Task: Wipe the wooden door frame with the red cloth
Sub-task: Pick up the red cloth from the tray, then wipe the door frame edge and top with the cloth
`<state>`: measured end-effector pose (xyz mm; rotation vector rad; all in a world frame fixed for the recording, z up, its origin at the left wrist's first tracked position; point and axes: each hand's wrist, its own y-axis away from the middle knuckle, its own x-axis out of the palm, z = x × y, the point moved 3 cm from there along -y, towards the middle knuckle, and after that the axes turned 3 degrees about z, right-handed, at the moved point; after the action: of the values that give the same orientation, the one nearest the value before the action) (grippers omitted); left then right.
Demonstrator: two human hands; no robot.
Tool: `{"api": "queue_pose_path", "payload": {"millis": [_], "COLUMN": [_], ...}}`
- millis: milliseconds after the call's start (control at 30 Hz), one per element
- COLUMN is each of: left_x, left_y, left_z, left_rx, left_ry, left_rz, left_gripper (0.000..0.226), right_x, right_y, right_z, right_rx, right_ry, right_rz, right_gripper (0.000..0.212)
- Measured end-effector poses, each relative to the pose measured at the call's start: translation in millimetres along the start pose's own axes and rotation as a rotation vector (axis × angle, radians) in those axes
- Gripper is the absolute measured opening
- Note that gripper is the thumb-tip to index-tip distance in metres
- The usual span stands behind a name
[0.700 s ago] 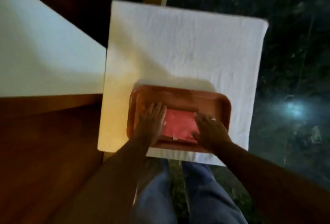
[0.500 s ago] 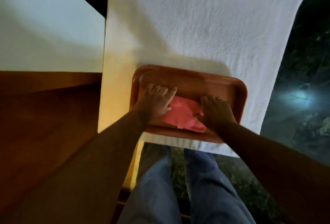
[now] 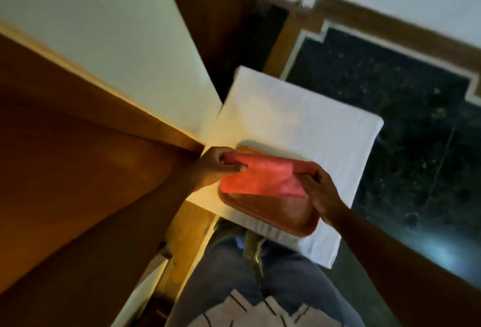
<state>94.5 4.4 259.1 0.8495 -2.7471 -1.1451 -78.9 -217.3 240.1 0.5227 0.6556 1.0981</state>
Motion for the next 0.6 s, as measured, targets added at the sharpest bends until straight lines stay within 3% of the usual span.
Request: {"api": "queue_pose_path", "payload": {"millis": [67,167,267,333,500,600], "left_x": [-16,-40,-69,-86,-136,-161], "left_y": [43,102,164,201,288,329], "left_z": [-21,-34,-43,-49,-57,-68], "left_rx": [0.024,0.072,0.144,0.204,0.372,0.499], "left_ry": [0.178,0.403,0.496,0.54,0.476,0.334], "left_rz": [-0.163,-0.377,-0.596,-0.734,-0.914,-0.98], "left_gripper": [0.036,0.031,0.024,0.02,0.015,0.037], "right_x": [9,36,70,87,144,180], "right_y": [22,48,68,75,125,154], "right_z": [51,116,176,208,277,314], "right_rx": [-0.123,-0.253,-0.48,-0.589,-0.869,-0.95], "right_ry": [-0.036,-0.106,-0.027,0.035,0.088,-0.039], "right_rz": [0.068,0.203,0.147,0.093,-0.077,-0.148], "right_gripper": [0.014,0.014,0.05,0.052,0.032,0.018]}}
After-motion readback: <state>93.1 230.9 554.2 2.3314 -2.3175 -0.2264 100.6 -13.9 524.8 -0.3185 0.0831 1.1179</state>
